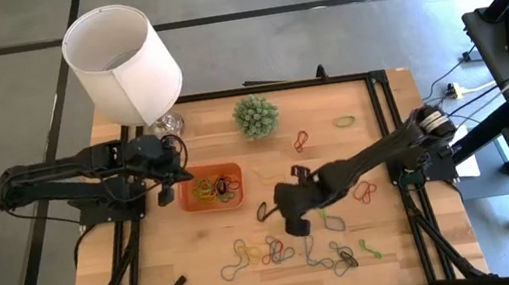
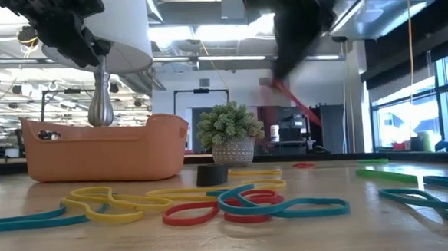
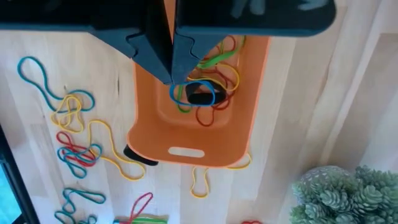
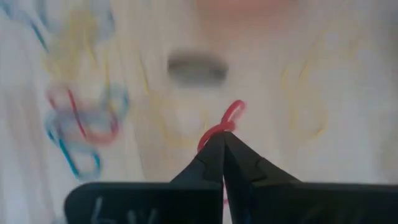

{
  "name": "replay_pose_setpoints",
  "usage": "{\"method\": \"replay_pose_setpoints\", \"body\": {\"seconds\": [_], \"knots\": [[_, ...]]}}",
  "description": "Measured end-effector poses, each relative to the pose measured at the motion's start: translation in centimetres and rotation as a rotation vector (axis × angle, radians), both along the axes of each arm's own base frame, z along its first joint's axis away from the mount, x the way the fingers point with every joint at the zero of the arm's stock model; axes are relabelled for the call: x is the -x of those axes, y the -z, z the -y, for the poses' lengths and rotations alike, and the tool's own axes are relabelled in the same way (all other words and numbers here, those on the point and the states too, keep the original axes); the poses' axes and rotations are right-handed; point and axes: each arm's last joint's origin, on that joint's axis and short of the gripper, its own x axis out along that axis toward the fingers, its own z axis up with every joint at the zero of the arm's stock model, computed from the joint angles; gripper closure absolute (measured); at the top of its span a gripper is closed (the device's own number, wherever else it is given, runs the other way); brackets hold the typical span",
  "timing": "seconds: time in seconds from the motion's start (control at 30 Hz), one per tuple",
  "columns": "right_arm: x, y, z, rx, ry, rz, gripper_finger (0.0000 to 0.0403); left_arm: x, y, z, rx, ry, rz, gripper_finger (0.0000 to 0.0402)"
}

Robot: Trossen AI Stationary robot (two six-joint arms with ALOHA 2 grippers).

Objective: Pick and place rubber bands into bin
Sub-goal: Put the red rubber band into the orange bin

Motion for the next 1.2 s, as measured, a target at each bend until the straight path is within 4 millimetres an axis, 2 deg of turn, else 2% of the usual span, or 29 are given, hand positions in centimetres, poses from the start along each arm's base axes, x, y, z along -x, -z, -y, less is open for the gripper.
{"method": "replay_pose_setpoints", "body": {"seconds": [0.1,0.23,0.37,0.53,0.7,0.93,1.2], "knots": [[-1.1,-3.1,0.9,0.054,-0.03,0.097,0.0401,0.0,0.0,0.0,0.0,0.0,0.0,0.04],[-3.2,-6.2,2.7,0.119,-0.083,0.214,0.0402,0.0,0.0,0.0,-0.001,0.001,0.0,0.0398],[-5.5,-6.8,4.7,0.198,-0.134,0.271,0.0402,0.0,0.0,0.0,-0.002,0.001,-0.001,0.04],[-8.7,-5.6,7.2,0.191,-0.173,0.319,0.0403,0.0,0.0,0.0,-0.001,0.0,-0.002,0.0396],[-11.7,-2.1,8.9,0.093,-0.209,0.339,0.0403,0.0,0.0,0.0,-0.001,0.0,-0.002,0.0399],[-14.9,2.1,8.8,0.017,-0.261,0.307,0.0403,-0.1,0.0,0.0,-0.005,-0.001,-0.004,0.0397],[-17.6,3.0,8.8,0.01,-0.27,0.336,0.0391,-0.1,0.1,-0.1,-0.013,-0.01,-0.006,0.04]]}}
